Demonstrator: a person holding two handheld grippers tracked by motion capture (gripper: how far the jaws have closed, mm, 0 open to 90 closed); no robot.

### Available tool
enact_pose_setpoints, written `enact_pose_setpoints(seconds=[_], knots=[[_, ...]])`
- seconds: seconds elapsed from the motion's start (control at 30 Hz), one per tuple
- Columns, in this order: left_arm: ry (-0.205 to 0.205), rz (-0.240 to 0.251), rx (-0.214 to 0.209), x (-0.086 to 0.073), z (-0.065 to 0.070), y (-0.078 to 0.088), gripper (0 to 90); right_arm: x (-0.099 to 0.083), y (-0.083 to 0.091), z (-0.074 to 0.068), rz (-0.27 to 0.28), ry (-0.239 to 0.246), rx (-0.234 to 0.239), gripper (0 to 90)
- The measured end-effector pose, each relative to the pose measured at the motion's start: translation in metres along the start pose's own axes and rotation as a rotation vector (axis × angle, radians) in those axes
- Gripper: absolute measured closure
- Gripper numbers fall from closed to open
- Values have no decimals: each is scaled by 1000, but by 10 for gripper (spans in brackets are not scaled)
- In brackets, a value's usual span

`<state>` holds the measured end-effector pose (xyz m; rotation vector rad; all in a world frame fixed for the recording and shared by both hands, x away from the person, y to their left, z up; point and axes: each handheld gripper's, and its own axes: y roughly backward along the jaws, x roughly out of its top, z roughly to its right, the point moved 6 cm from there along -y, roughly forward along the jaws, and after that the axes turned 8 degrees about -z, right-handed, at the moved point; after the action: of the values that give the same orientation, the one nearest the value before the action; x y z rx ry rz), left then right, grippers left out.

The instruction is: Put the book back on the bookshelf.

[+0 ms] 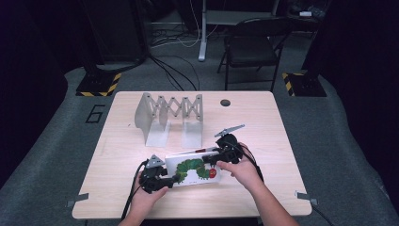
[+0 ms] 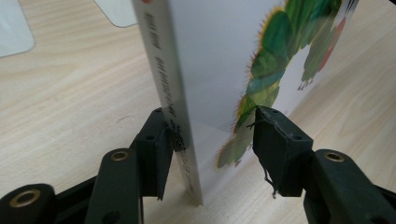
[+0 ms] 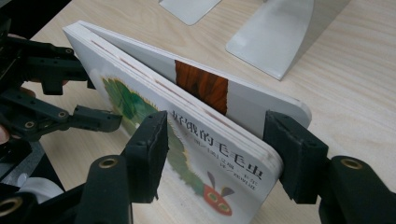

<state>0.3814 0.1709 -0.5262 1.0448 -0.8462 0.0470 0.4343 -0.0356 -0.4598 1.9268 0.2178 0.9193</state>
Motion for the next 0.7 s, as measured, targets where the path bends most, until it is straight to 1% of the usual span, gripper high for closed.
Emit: enact_pose_setpoints(seconds=[0.03, 0.07, 0.1, 0.13, 0.17, 0.23, 0.3, 0.33, 0.37, 0.4, 0.43, 0.47, 0.5, 0.53, 0.57, 0.6, 0.63, 0.7], knots=[[-4, 7, 10, 1, -1, 1, 498, 0, 1, -2, 0, 0, 6, 408], [-18, 11, 16, 1, -1, 2, 505, 1, 1, -3, 3, 9, 3, 402], [-28, 6, 28, 1, -1, 3, 509, 1, 1, -5, -1, 12, 5, 392], [-40, 4, 43, 1, -1, 3, 510, 1, 1, -7, -1, 4, 5, 385], [-52, 0, 49, 1, -1, 3, 510, 1, 1, -7, -3, 23, 0, 378], [-62, -2, 55, 2, -1, 4, 511, 1, 1, -8, -5, 36, -8, 374], [-62, 8, 63, 3, -1, 5, 513, 2, 1, -9, -5, 30, 0, 376], [-76, 2, 67, 4, -2, 7, 513, 1, 2, -10, -6, 37, 1, 378], [-86, 9, 80, 4, -3, 8, 512, 2, 2, -10, -2, 38, 0, 380], [-101, -1, 83, 4, -3, 9, 512, 2, 2, -11, 1, 40, 6, 382], [-110, -1, 88, 5, -4, 10, 512, 2, 2, -12, 1, 36, 4, 382], [-114, -4, 90, 4, -4, 10, 512, 1, 2, -12, -10, 48, 6, 382], [-114, -29, 75, 2, -3, 9, 513, 1, 1, -13, -19, 49, 7, 382], [-127, -40, 70, 0, -4, 7, 518, -1, -1, -12, -33, 56, 3, 383], [-137, -30, 71, -1, -3, 7, 522, -2, -2, -13, -43, 65, 10, 364], [-146, -32, 78, -1, -3, 8, 526, -3, -3, -14, -52, 64, 1, 367], [-150, -33, 77, -1, -3, 8, 528, -2, -3, -14, -45, 77, -5, 367], [-145, -26, 70, -1, -4, 8, 526, -3, -3, -14, -48, 80, -6, 371]])
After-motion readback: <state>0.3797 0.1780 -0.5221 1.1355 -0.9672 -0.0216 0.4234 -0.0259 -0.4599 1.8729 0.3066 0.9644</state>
